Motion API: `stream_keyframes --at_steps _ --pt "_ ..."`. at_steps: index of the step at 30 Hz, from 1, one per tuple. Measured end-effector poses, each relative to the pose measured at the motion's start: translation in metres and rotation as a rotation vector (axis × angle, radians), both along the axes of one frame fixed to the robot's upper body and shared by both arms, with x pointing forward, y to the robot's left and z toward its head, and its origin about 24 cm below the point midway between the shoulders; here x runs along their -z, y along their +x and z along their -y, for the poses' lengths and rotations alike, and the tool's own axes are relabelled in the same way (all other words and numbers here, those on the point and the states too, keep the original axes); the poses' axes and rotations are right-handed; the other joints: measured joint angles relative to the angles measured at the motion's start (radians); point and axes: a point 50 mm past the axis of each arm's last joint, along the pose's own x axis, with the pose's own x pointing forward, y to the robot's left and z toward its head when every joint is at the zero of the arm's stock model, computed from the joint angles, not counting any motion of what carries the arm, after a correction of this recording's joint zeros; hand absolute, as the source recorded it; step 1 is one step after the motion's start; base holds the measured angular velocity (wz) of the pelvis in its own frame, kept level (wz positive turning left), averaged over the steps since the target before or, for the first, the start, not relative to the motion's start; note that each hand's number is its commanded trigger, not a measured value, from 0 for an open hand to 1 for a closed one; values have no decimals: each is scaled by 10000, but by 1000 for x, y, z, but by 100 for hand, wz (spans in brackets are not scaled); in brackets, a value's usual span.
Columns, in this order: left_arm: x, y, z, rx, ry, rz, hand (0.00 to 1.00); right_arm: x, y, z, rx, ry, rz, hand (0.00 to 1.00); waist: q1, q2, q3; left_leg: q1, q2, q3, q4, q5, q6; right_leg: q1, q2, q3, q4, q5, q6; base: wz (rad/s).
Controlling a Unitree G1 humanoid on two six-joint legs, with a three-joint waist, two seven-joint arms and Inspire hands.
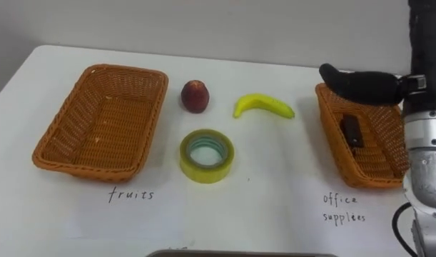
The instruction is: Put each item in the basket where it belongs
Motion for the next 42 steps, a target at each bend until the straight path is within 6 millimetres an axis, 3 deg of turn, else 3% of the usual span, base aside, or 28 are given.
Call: stream_keyframes --at_steps 10,22,28,42 --pt "0 11 5 167 -14 283 0 11 3 -23 -1568 -411 -930 0 241 6 18 -39 -6 -23 30 4 -4 34 2 8 -161 0 1 1" --pt "0 23 6 456 107 455 0 35 8 -33 -2261 -728 -2255 0 305 1 92 -58 -7 -89 -11 4 -6 35 7 67 -159 1 -1 0" --pt "0 28 8 655 27 520 0 43 9 -36 -2471 -766 -2676 0 516 74 37 -61 -17 -106 16 6 -4 34 -2 13 -158 1 -1 0" --pt "2 29 13 696 -69 459 0 56 9 -48 -2940 -627 -3267 0 556 150 0 -174 -32 -286 105 18 -13 32 -28 -181 -168 1 0 4"
